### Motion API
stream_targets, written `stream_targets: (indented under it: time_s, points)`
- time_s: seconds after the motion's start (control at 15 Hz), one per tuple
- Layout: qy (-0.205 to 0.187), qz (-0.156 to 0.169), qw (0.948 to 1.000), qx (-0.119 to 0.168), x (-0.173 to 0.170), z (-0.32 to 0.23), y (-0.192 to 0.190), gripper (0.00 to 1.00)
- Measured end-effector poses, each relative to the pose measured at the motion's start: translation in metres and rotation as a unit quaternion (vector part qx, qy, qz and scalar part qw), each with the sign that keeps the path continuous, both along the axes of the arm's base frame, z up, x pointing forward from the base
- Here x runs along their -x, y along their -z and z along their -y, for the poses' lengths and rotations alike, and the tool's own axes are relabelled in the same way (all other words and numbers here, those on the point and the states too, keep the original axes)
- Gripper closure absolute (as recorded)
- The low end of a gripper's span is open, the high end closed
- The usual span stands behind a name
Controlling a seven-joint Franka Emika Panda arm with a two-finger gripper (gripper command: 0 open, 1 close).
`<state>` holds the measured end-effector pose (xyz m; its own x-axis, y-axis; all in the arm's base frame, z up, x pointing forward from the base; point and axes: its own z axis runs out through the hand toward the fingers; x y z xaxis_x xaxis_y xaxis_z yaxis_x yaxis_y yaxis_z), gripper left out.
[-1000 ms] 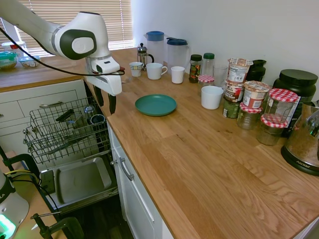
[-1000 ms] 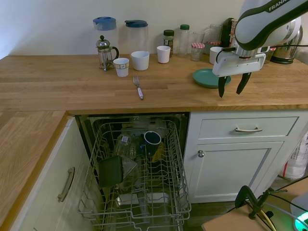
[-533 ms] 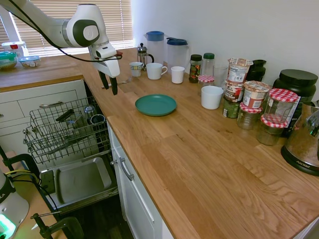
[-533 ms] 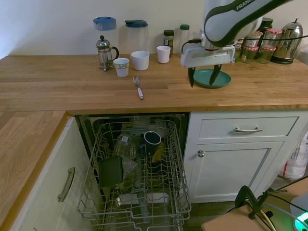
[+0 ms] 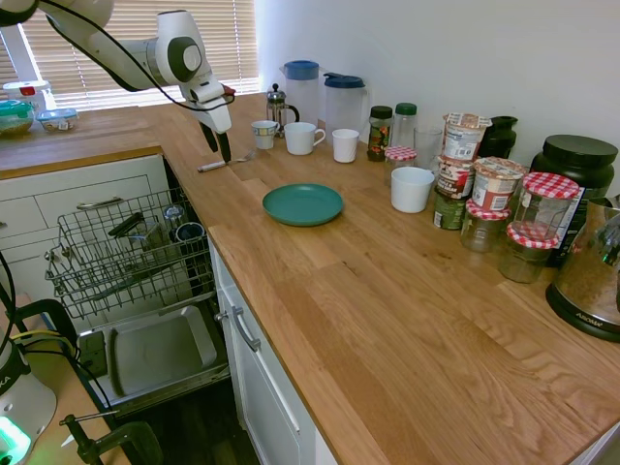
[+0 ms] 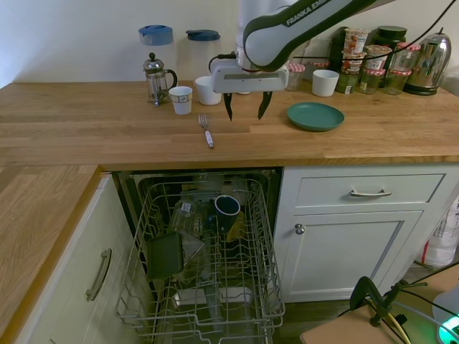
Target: Put the fork in the dishwasher
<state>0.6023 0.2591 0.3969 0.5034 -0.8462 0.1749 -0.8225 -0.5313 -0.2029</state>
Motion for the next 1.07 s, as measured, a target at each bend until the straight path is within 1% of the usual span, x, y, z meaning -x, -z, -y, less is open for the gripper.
stream_targets:
  time_s: [0.27,0.47,0.67,0.87,1.07]
  points:
    - [-0.022,0.007,0.9997,0.001,-0.035,-0.041,0.013,0.0]
    - [-0.05,0.002,0.9987,-0.011,-0.06,-0.051,0.025,0.0]
    - [-0.066,-0.006,0.9974,-0.027,-0.083,-0.049,0.034,0.0]
    - [-0.066,-0.024,0.9968,-0.037,-0.093,-0.051,0.045,0.0]
    - [-0.064,-0.036,0.9967,-0.035,-0.098,-0.052,0.052,0.0]
